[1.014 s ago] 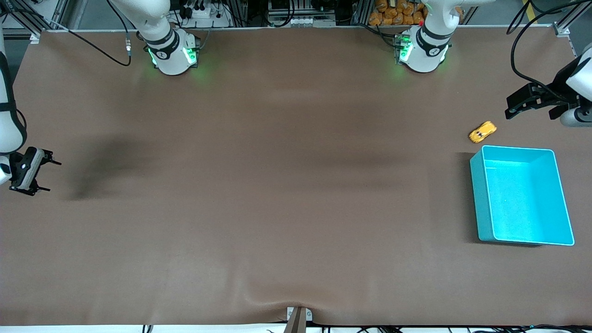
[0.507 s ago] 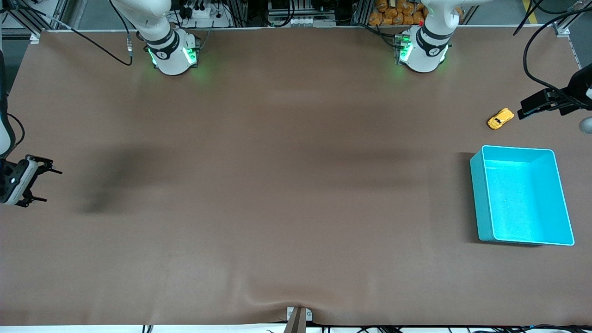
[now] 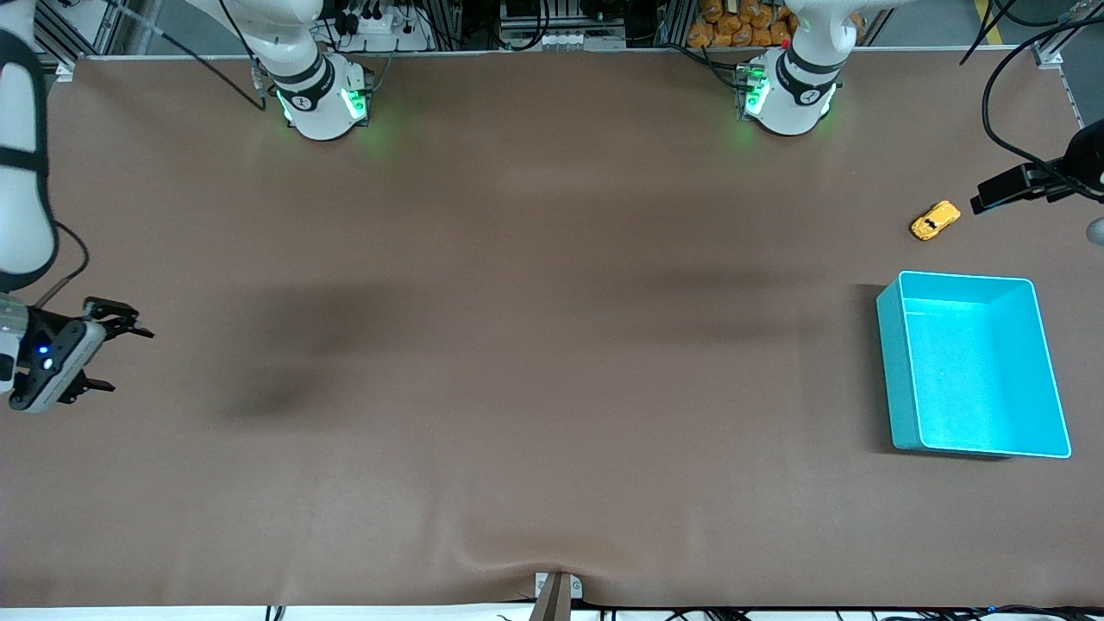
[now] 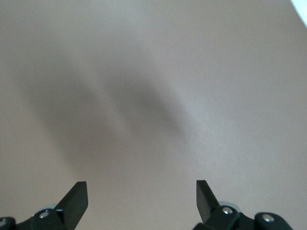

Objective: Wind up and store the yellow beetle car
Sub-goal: 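Withdraw the right gripper while the left gripper moves toward the car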

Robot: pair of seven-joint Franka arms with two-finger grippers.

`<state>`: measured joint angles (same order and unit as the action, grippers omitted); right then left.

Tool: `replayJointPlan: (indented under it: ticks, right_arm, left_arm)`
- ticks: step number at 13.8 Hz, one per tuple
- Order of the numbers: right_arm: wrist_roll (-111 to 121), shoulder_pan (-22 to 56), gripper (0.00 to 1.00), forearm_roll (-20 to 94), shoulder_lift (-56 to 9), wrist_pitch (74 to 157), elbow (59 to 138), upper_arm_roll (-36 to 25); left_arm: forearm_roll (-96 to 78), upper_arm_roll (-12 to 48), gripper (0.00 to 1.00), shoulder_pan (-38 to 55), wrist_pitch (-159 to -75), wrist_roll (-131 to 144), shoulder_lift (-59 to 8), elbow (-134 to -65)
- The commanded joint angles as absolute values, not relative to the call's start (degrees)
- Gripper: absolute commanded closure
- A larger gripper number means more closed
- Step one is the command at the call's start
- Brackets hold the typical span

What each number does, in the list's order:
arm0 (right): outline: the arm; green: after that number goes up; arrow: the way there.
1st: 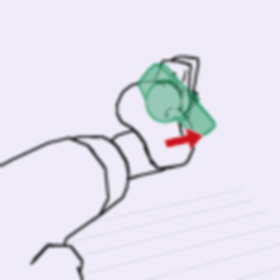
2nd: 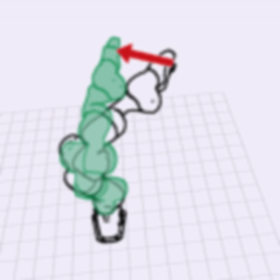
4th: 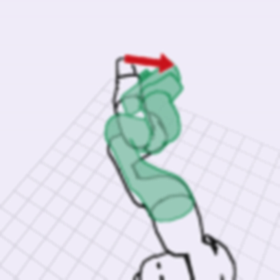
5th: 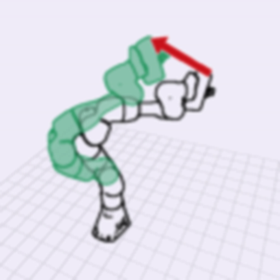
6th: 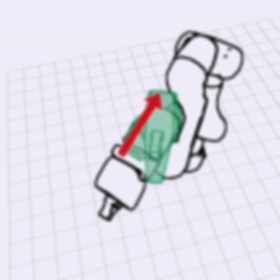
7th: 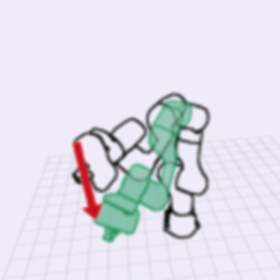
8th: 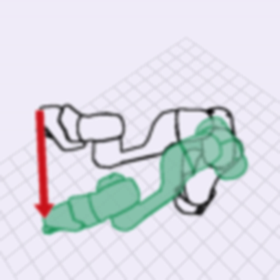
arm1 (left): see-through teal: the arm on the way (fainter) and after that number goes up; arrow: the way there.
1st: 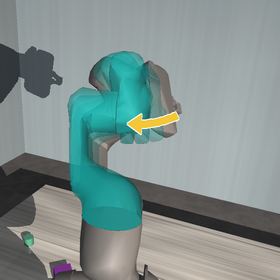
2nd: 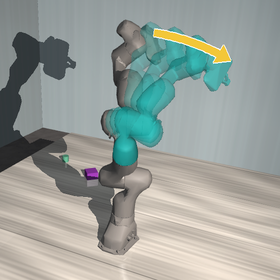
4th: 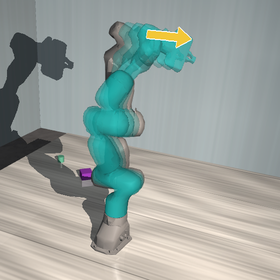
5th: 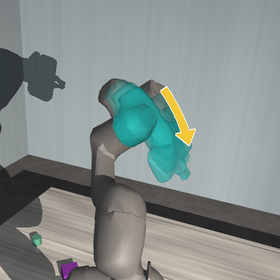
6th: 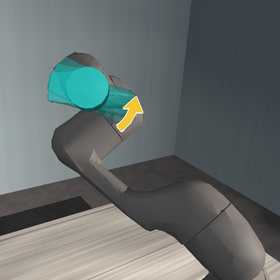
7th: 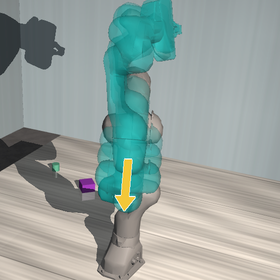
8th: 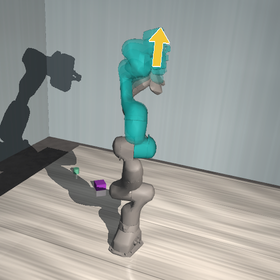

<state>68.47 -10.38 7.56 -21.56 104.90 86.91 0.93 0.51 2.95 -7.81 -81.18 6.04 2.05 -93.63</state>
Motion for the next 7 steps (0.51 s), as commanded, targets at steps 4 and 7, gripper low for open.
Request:
replayJointPlan:
  ticks: [4,7]
  right_arm:
    - [47.5,-5.5,0.0,7.6,-17.1,86.4,77.4,0.4]
    - [35.0,-0.3,0.0,3.2,-12.1,84.4,77.8,0.4]
  left_arm:
    - [0.4,3.5,0.0,-17.4,-83.5,11.4,10.3,-106.7]
    - [0.4,3.6,0.0,-19.9,-87.2,21.3,10.1,-111.0]
